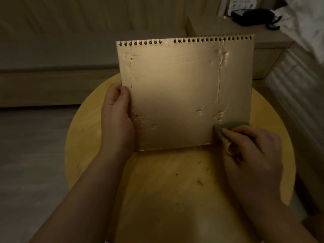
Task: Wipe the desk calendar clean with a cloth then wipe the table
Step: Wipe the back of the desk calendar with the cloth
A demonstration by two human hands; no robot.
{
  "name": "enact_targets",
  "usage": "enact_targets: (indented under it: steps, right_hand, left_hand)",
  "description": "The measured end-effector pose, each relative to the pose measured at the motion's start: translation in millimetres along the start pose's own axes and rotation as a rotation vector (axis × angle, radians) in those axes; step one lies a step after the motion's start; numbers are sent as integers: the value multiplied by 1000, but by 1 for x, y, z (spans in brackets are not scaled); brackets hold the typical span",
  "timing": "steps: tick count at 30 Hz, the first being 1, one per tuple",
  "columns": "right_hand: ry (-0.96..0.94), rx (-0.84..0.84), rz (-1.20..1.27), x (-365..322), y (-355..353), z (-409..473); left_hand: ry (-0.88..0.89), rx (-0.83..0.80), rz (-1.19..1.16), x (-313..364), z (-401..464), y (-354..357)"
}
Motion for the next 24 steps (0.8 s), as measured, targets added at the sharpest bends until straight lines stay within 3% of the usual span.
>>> enact_targets:
  steps: [7,14,24]
  right_hand:
    - [57,163,88,18,-18,-5]
    - [50,22,69,4,5,-17]
    - [-57,-152,246,-88,43,-42]
  left_hand:
    - [22,-8,-9,-1,2,1]
    - [8,-2,0,-2,2,-2]
    - [-9,-6,-38,-7,2,0]
Point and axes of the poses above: each hand's wrist, its own z-axis towards the middle knuckle, its own y-axis out of the palm, x = y × z, the point moved 6 cm from there along z, towards the middle knuckle, and after that the axes turned 14 degrees about y, right-handed, at the moved point
